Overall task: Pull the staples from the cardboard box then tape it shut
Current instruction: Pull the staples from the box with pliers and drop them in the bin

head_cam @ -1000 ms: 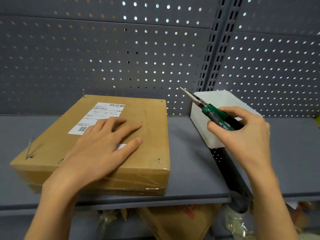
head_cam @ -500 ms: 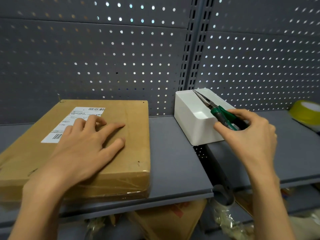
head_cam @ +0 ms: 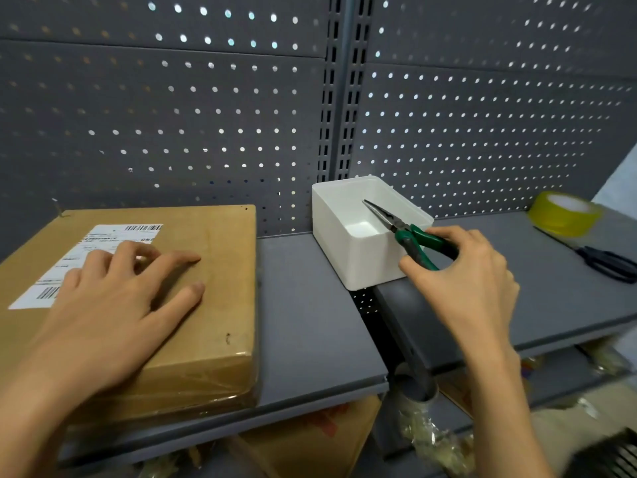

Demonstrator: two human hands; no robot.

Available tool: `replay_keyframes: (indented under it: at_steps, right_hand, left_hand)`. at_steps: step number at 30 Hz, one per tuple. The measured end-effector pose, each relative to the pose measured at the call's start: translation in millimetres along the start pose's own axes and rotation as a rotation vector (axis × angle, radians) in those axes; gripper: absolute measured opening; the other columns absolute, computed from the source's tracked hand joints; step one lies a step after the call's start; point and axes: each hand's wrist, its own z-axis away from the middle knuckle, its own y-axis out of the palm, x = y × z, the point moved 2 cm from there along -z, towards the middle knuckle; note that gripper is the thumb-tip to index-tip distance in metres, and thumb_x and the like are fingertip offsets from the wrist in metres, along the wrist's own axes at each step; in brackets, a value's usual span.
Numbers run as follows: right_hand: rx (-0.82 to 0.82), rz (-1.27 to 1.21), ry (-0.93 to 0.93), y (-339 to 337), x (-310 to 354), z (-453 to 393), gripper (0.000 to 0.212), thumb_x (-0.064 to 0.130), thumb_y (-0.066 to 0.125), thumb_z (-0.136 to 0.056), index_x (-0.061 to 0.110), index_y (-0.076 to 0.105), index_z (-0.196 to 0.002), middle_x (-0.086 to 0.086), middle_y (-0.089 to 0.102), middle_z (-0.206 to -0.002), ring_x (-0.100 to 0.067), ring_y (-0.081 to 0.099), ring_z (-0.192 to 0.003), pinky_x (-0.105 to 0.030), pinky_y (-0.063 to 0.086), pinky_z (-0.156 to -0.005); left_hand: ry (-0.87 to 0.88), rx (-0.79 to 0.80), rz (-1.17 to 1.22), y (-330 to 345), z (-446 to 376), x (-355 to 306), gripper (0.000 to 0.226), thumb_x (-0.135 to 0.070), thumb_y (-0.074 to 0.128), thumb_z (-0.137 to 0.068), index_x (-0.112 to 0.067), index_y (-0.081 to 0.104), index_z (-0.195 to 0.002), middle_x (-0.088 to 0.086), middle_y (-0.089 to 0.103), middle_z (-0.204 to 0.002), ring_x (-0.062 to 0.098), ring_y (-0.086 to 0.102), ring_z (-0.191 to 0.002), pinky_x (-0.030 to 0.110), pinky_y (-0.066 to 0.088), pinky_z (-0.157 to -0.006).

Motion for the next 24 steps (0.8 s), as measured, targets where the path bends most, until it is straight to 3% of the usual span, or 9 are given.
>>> replay_keyframes:
  at_steps: [4, 10, 14, 20, 22, 24]
  right_hand:
    - [-0.004, 0.003, -0.006, 1, -3, -1, 0.044, 0.043, 0.069, -0.07, 0.032, 0.062, -0.112, 0.005, 0.059, -0.108, -0.024, 0.058, -0.1, -0.03, 0.033, -0.071]
    - [0.001, -0.018, -0.015, 4, -4, -1, 0.042, 0.042, 0.068, -0.07, 0.033, 0.062, -0.11, 0.007, 0.058, -0.103, -0.021, 0.056, -0.1, -0.03, 0.033, -0.071]
    - [0.016, -0.044, -0.038, 7, 2, 0, 0.042, 0.042, 0.068, -0.071, 0.031, 0.062, -0.112, 0.008, 0.058, -0.107, -0.019, 0.056, -0.101, -0.029, 0.032, -0.071]
    - [0.045, -0.095, -0.089, 11, 18, 3, 0.042, 0.042, 0.067, -0.07, 0.032, 0.062, -0.11, 0.011, 0.057, -0.104, -0.017, 0.056, -0.097, -0.029, 0.033, -0.069]
    - [0.067, -0.105, -0.11, 13, 25, 4, 0.043, 0.043, 0.067, -0.069, 0.033, 0.062, -0.111, 0.012, 0.058, -0.105, -0.015, 0.056, -0.097, -0.029, 0.032, -0.069]
    - [0.09, -0.124, -0.133, 15, 32, 5, 0.042, 0.044, 0.067, -0.07, 0.034, 0.061, -0.11, 0.012, 0.057, -0.104, -0.014, 0.056, -0.097, -0.028, 0.031, -0.069]
  left_hand:
    - [-0.008, -0.025, 0.014, 6, -1, 5, 0.064, -0.083, 0.007, -0.072, -0.054, 0.043, -0.116, -0.005, 0.045, -0.109, 0.025, 0.043, -0.098, 0.044, 0.035, -0.085]
    - [-0.006, -0.042, 0.05, 5, -1, 3, 0.042, -0.079, 0.014, -0.072, -0.063, 0.036, -0.103, -0.011, 0.039, -0.104, 0.02, 0.039, -0.096, 0.043, 0.034, -0.088]
    - [-0.01, -0.033, 0.064, 1, 0, -2, 0.048, -0.078, 0.014, -0.067, -0.059, 0.037, -0.105, -0.012, 0.034, -0.103, 0.012, 0.028, -0.092, 0.037, 0.029, -0.084]
    - [-0.05, -0.027, 0.103, -7, 3, -9, 0.053, -0.077, 0.018, -0.064, -0.049, 0.045, -0.099, -0.011, 0.039, -0.103, 0.013, 0.031, -0.093, 0.033, 0.028, -0.083]
    - [-0.064, -0.005, 0.122, -10, 4, -11, 0.05, -0.08, 0.026, -0.07, -0.046, 0.046, -0.1, -0.01, 0.039, -0.104, 0.013, 0.031, -0.096, 0.035, 0.03, -0.085]
    - [-0.077, -0.03, 0.139, -13, 5, -13, 0.037, -0.07, 0.039, -0.08, -0.042, 0.05, -0.101, -0.008, 0.044, -0.107, 0.013, 0.033, -0.097, 0.037, 0.032, -0.086]
